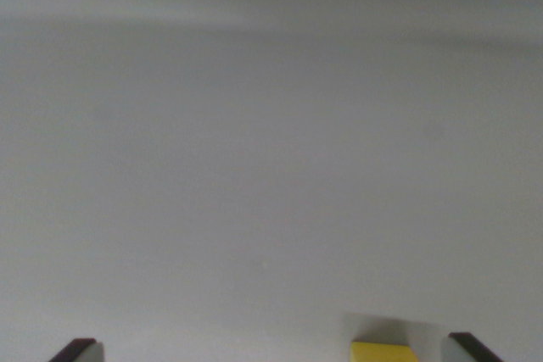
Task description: Pick yellow cube
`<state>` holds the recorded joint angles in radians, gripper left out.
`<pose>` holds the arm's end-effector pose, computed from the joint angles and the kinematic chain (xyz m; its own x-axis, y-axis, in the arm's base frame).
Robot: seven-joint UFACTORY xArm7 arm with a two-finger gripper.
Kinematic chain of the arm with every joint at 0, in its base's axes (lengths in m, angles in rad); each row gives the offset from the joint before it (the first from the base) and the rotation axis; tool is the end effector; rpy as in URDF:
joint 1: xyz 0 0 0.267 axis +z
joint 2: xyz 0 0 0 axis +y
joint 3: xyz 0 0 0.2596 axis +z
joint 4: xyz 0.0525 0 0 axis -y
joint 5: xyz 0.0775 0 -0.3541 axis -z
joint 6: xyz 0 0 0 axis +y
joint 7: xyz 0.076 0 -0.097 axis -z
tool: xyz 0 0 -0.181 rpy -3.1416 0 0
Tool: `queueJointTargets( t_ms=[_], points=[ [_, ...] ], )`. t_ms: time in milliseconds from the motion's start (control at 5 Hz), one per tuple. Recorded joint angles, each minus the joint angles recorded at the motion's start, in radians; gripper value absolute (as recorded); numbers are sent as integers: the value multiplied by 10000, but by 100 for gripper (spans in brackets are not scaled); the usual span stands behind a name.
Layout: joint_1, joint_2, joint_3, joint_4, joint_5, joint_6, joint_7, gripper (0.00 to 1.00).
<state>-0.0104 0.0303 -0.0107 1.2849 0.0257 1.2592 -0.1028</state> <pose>0.4958 -0.0043 0.2102 0.9973 0.0737 -0.0022 0.0737 -0.9970 -0.0244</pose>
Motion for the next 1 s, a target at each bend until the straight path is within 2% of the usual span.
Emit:
queueJointTargets(
  t_ms=[200,400,600,800,1000],
  points=[
    [-51,75,-78,-410,59,-445,-150,0],
    [-51,75,-78,-410,59,-445,-150,0],
    [-104,153,-158,-832,120,-903,-304,0],
    [-104,153,-158,-832,120,-903,-304,0],
    [-157,232,-240,-1263,182,-1371,-462,0]
  ],
)
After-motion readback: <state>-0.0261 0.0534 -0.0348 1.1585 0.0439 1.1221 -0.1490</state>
